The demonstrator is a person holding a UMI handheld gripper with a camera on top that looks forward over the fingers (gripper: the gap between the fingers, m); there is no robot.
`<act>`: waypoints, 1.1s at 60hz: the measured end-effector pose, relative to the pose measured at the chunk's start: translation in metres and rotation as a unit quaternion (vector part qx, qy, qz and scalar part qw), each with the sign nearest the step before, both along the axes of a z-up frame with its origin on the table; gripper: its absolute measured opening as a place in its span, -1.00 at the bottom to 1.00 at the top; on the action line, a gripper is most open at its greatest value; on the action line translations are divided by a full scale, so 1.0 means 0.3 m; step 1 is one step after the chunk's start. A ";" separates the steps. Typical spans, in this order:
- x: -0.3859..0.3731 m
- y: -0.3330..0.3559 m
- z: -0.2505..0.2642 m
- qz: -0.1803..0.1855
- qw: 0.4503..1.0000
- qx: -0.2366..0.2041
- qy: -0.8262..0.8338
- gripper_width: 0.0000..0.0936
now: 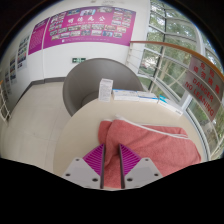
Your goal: Fold towel
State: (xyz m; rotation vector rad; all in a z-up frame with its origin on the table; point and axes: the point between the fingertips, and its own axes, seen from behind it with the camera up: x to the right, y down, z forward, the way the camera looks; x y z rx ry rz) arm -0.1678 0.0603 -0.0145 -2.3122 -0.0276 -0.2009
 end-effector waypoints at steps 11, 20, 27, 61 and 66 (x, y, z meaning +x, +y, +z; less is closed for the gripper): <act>-0.031 -0.001 0.001 0.012 1.000 -0.017 -0.001 -0.91; -0.210 -0.016 0.241 0.052 0.991 0.024 0.117 -0.90; -0.240 -0.027 0.527 0.056 0.969 0.083 0.226 -0.91; 0.616 -0.296 0.368 -0.052 0.995 0.024 0.083 0.82; 0.584 -0.346 0.452 -0.045 0.996 0.022 0.077 0.83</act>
